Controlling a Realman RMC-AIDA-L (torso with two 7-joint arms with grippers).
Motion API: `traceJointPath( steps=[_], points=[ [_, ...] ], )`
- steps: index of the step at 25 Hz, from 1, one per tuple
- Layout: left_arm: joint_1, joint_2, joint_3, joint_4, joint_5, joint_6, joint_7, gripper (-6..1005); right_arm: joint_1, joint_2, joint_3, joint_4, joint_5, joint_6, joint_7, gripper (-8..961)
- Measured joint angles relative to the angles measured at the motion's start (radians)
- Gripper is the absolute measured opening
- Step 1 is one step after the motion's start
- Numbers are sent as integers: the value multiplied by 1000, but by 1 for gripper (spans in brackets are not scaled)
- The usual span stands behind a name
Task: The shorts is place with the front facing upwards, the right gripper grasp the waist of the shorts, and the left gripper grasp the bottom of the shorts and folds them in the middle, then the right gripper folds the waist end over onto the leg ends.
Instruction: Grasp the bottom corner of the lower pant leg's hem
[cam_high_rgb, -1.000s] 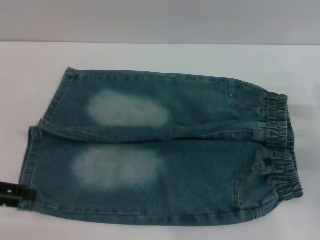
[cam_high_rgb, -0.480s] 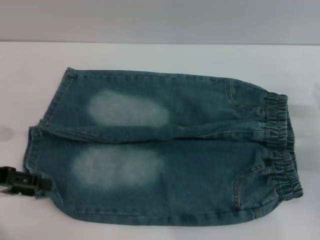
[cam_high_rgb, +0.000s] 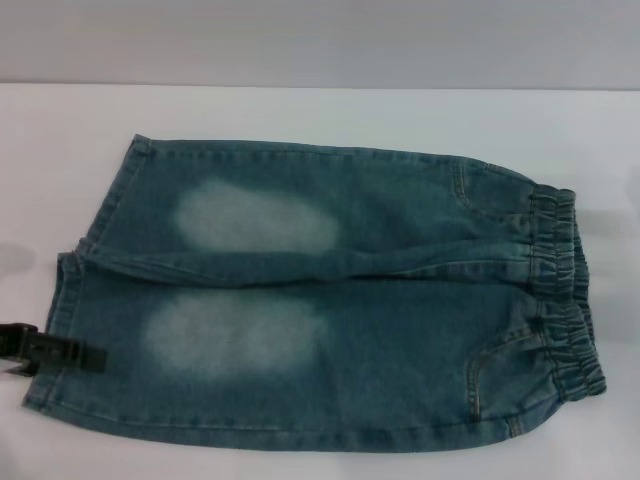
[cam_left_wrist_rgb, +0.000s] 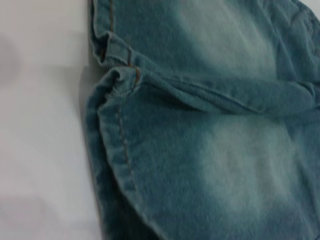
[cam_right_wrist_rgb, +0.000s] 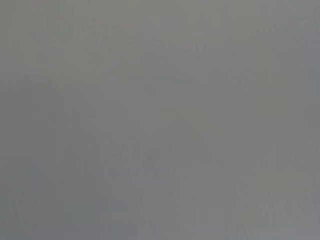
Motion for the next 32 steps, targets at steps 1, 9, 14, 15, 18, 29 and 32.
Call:
traceJointPath(
  steps=[1, 9, 14, 15, 18, 29, 32],
  points=[
    [0, 1, 2, -2, 0, 0, 0, 800, 0, 0, 0, 0, 0, 0, 0, 786],
    [-2, 2, 18, -5, -1, 38, 11, 799, 1, 0, 8, -6, 1, 0, 1, 786],
    [-3, 7, 18, -1, -2, 57, 12, 798, 10, 0, 7, -7, 0, 1, 1, 786],
    [-4, 9, 19, 0, -1, 65, 12, 798, 11, 0, 6, -6, 0, 1, 1, 786],
    [-4, 13, 22, 1, 0, 70, 13, 798, 12, 0, 2, -6, 0, 1, 1, 786],
    [-2, 26, 60, -3, 13, 75, 51, 796, 16, 0, 4, -2, 0, 2, 1, 786],
    [0, 27, 71, -5, 18, 75, 52, 796, 17, 0, 4, -2, 0, 2, 1, 787]
  ],
)
